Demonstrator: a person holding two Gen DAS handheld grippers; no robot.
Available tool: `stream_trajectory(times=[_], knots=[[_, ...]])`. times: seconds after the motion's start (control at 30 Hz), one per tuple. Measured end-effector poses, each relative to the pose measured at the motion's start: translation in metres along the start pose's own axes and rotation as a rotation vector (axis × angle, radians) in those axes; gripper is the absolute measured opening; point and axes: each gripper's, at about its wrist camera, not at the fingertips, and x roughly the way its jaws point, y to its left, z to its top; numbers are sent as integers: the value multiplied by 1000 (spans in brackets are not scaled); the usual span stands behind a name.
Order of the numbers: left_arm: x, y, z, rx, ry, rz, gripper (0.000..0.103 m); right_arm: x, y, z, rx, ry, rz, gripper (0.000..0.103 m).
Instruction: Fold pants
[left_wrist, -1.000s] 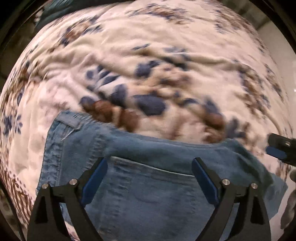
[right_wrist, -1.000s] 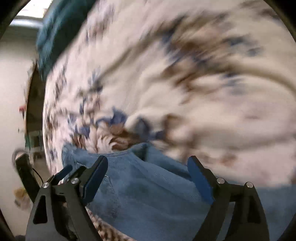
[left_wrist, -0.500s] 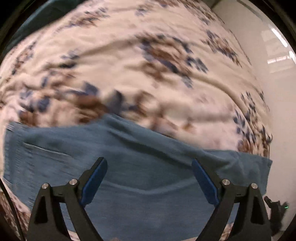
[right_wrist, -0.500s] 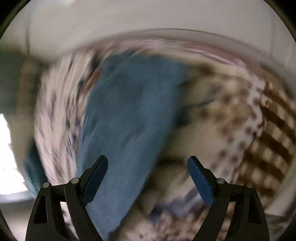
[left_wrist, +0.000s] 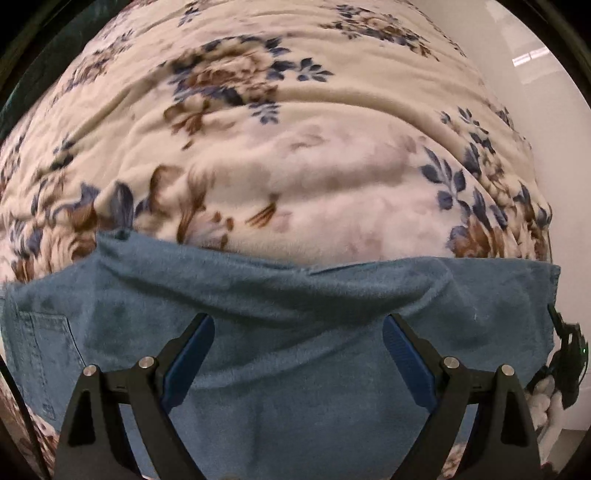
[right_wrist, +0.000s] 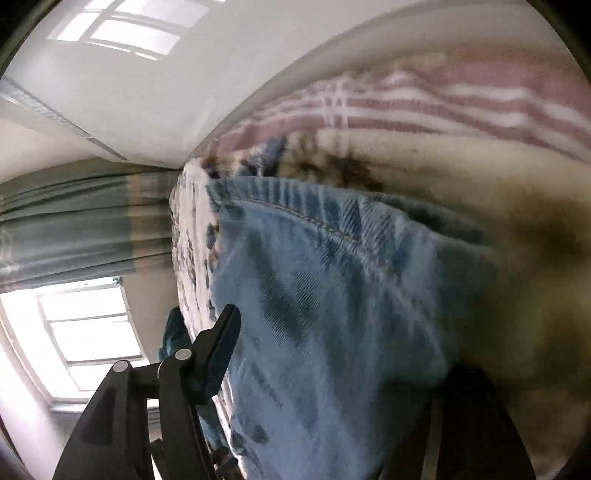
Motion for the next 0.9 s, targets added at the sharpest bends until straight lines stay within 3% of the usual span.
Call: stream_trajectory(times=[0.03,0.07,0.1,0.2,0.37,0.47,0.57,0.7,0.9], knots=[[0,0,1,1,-4,5,93,1,2,1,2,2,-8,63],[0,1,2,-2,-6,5,93,1,5,2,8,0,-32,36],[0,2,2,-6,-7,4,93,-8,11,1,0,-34,-118,9],[-4,12,2,-27,-18,5,93,-25,36,0,-35,-96,-147,6],[-13,37,-6,-81,-26,10,93,-21,61,-1,-87,-87,-185,6],[-27,61,-13,-127,-50,1,93,-30,100,-19,-198,-111,-203,6],[-45,89,-20,-169,-86,12,93,-32,168,-60,-407,-130,-260,6],[-72,137,-29,-230,-123,38,93,-5,258,-150,-646,-100,-306,6],[-105,222,-51,-352,-151,62,93,66,324,-306,-941,29,-336,6]])
